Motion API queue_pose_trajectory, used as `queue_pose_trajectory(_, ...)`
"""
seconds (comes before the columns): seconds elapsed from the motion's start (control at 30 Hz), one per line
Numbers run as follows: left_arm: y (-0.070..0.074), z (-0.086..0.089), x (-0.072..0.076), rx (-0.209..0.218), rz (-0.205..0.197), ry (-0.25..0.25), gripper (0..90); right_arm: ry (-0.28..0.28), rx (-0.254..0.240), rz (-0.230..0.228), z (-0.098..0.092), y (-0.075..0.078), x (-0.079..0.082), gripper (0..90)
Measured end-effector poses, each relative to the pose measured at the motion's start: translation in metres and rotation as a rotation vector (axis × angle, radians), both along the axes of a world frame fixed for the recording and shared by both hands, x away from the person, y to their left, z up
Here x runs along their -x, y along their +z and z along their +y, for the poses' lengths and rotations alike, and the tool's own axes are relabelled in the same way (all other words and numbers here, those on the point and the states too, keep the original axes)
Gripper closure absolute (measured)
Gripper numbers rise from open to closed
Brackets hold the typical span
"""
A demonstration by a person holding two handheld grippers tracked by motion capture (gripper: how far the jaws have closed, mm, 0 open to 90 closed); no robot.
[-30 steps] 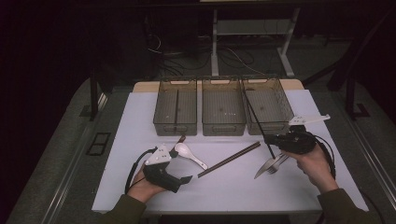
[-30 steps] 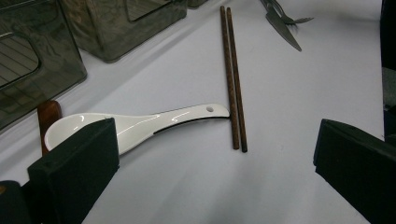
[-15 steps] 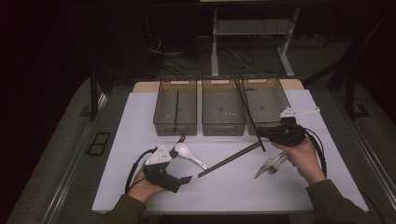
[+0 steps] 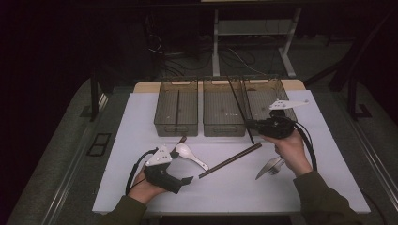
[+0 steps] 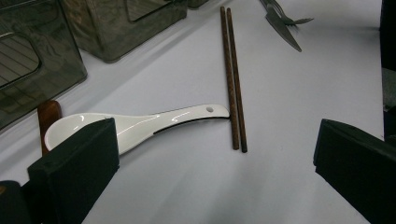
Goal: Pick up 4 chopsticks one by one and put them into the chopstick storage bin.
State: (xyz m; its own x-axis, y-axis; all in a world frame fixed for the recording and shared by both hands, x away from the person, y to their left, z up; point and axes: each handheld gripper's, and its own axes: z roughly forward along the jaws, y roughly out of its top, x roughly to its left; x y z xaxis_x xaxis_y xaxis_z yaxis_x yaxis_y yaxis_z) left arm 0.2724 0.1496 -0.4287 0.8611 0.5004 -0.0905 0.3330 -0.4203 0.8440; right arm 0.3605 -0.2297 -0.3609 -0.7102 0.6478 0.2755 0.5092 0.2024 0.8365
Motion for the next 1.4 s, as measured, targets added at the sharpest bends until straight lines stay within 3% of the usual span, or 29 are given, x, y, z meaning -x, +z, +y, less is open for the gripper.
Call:
queue_pose_trajectory(0.3,0.000,0.000,0.000,0.003,-0.002,0.002,0.0,0.006,-0.033,-0.024,0.028,0.008,-0.016,84.8)
queue_pose_trajectory(0.67,0.000,0.000,0.000,0.004,-0.001,-0.001,0.0,-0.007,-0.055,-0.019,0.063,0.018,-0.041,84.8)
queue_pose_trajectory(0.93,0.000,0.000,0.000,0.009,0.001,0.000,0.0,-0.020,-0.035,-0.015,0.091,0.023,-0.060,84.8)
queue_pose_trajectory(1.4,0.001,0.001,0.000,0.003,-0.004,-0.010,0.0,0.023,0.019,-0.021,0.155,0.028,-0.083,84.8)
